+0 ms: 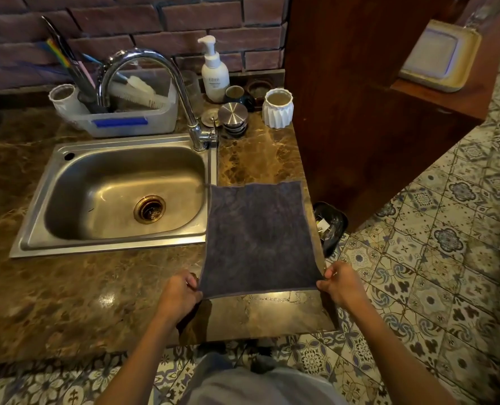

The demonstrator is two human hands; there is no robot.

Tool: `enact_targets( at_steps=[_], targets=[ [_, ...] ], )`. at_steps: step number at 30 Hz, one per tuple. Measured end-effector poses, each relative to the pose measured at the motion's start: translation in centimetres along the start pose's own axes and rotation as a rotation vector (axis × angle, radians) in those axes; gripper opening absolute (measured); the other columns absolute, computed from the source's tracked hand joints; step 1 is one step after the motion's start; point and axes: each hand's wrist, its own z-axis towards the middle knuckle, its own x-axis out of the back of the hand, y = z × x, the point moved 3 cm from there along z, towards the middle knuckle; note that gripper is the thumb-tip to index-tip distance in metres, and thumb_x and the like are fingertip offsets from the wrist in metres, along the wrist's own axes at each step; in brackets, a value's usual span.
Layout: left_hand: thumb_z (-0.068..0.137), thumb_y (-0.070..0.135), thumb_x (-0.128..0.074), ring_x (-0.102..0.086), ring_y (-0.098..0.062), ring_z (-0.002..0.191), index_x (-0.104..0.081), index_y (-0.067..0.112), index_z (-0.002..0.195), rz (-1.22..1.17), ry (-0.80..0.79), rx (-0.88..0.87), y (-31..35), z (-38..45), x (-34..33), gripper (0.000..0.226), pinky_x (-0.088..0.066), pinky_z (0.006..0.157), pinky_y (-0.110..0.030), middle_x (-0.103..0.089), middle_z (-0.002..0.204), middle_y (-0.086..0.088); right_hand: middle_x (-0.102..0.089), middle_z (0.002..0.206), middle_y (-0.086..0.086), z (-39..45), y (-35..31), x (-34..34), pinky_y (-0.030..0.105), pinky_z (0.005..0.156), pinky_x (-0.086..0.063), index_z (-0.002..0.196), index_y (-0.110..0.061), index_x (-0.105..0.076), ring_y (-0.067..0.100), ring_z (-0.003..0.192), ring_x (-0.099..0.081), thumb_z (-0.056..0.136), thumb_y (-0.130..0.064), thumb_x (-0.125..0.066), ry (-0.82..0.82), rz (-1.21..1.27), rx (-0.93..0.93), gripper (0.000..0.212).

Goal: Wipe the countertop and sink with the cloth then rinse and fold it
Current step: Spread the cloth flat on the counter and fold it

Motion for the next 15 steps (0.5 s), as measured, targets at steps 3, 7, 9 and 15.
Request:
enact_targets(
  at_steps=[3, 7, 9, 15],
  targets=[
    [0.083, 0.004, -0.075, -0.057, -0.018, 0.074, -0.056, 0.011, 0.079, 0.086, -0.004, 0.012, -0.8, -0.1, -0.1, 0.020, -0.044, 0.060, -0.030, -0.063, 0.081, -0.006, -0.059, 0.080, 0.008, -0.4, 0.9, -0.1, 0.035, 0.068, -0.044, 0.075, -0.013, -0.047, 0.021, 0.073, -0.055, 0.083, -0.007, -0.077, -0.021, 0.046, -0.061, 0.032],
    [0.078, 0.015, -0.083, -0.058, -0.021, 0.071, -0.057, 0.014, 0.073, 0.098, -0.084, 0.030, -1.3, 1.1, 0.8, 0.026, -0.052, 0.065, -0.036, -0.060, 0.074, -0.003, -0.057, 0.074, 0.007, 0.3, 0.7, 0.4, 0.036, 0.066, -0.043, 0.073, -0.014, -0.046, 0.021, 0.069, -0.053, 0.081, -0.009, -0.081, -0.091, 0.104, -0.092, 0.036],
    [0.080, 0.018, -0.082, -0.057, -0.023, 0.071, -0.056, 0.014, 0.073, 0.072, -0.074, 0.027, -0.9, 2.1, 1.5, 0.028, -0.053, 0.069, -0.041, -0.061, 0.074, -0.004, -0.056, 0.071, 0.006, 1.3, -0.3, 1.0, 0.033, 0.060, -0.039, 0.075, -0.013, -0.047, 0.019, 0.064, -0.052, 0.083, -0.014, -0.080, -0.090, 0.135, -0.052, 0.034],
    [0.094, 0.012, -0.065, -0.057, -0.015, 0.073, -0.062, 0.013, 0.085, 0.004, 0.082, -0.120, 4.9, 5.5, 3.0, 0.009, -0.040, 0.059, -0.028, -0.062, 0.078, -0.003, -0.064, 0.088, 0.005, 3.6, -3.9, 1.6, 0.039, 0.072, -0.049, 0.084, -0.013, -0.049, 0.021, 0.082, -0.060, 0.084, -0.023, -0.078, -0.094, -0.115, -0.017, 0.031]
  ],
)
